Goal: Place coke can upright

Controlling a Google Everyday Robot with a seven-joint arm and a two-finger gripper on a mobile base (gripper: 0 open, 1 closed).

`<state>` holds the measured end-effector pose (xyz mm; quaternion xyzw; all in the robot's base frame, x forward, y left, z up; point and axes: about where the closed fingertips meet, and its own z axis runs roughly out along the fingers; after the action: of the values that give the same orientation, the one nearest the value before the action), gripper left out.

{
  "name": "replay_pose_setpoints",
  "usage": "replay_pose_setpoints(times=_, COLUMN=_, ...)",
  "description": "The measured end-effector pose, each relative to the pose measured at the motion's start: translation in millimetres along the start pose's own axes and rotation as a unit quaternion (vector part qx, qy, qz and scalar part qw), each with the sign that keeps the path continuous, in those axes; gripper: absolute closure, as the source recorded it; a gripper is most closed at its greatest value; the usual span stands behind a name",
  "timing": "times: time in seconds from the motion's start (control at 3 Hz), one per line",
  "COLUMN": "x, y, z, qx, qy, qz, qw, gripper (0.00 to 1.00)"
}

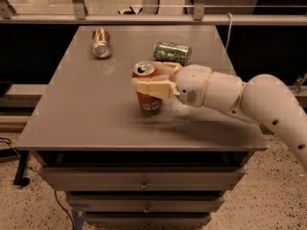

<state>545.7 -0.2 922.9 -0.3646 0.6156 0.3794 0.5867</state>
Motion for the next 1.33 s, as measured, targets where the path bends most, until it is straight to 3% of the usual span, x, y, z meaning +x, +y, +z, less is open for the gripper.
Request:
replay_pose_setpoints(times=1.0, x=12.3, y=-5.0, z=-8.8, qx=0.002, qy=-0.001, qz=0.017, qw=0.9999, gripper=0.13)
replay_pose_setpoints(times=1.33, x=13.3, y=-5.8, z=-14.7, qx=0.007, qy=0.004, qz=0.015, qw=0.9999, gripper=0.00)
